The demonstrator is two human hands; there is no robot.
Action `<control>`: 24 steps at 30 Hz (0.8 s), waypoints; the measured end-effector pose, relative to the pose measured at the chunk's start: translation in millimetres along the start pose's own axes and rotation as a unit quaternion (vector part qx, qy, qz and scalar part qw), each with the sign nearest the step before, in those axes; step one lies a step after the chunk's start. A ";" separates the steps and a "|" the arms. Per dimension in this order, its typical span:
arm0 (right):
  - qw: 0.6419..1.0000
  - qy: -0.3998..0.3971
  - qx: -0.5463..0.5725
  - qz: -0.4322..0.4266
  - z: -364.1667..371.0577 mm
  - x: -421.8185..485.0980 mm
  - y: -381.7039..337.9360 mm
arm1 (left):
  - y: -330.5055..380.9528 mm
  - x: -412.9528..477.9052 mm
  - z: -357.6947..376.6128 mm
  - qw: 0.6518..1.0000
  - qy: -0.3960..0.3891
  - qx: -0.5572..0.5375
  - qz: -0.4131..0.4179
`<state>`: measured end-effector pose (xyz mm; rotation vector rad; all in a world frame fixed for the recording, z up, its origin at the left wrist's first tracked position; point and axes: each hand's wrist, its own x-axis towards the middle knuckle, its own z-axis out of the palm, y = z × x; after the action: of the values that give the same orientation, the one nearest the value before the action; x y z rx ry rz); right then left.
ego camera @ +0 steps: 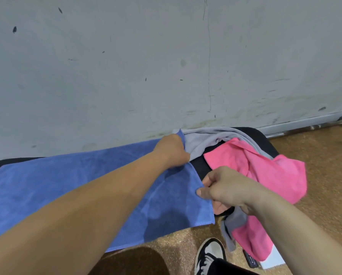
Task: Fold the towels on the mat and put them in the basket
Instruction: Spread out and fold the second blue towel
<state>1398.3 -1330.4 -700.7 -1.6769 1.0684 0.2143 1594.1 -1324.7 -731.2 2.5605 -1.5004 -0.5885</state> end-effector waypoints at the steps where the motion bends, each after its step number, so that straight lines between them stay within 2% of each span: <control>1: 1.000 -0.002 -0.001 -0.001 -1.0 -2.3 -1.3 | -0.6 -3.9 -1.3 1.000 0.010 -0.016 0.001; 4: 1.000 -0.003 0.007 -0.018 -4.2 -13.1 -8.2 | 2.9 -15.2 -6.1 0.990 0.060 -0.124 -0.006; 7: 0.998 0.023 0.026 -0.058 -9.3 -27.1 -20.8 | 14.5 -19.8 -14.1 0.958 0.097 -0.271 0.004; 9: 0.994 0.042 0.046 -0.086 -15.1 -36.9 -31.4 | 24.5 -21.4 -22.3 0.934 0.092 -0.345 0.014; 15: 0.987 0.086 0.031 -0.133 -18.0 -50.7 -49.8 | 23.5 -38.5 -50.0 0.898 0.104 -0.427 0.003; 20: 0.983 0.012 0.012 -0.184 29.5 -52.8 -77.5 | -43.2 -70.5 -69.5 0.903 0.127 -0.408 -0.050; 24: 0.978 -0.010 -0.034 -0.206 87.4 -44.1 -114.9 | -106.3 -102.0 -90.5 0.900 0.131 -0.401 -0.106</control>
<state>1488.1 -1231.6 -630.4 -1.9117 0.6838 -0.0012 1671.2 -1192.1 -651.3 2.0297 -0.6734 -0.6692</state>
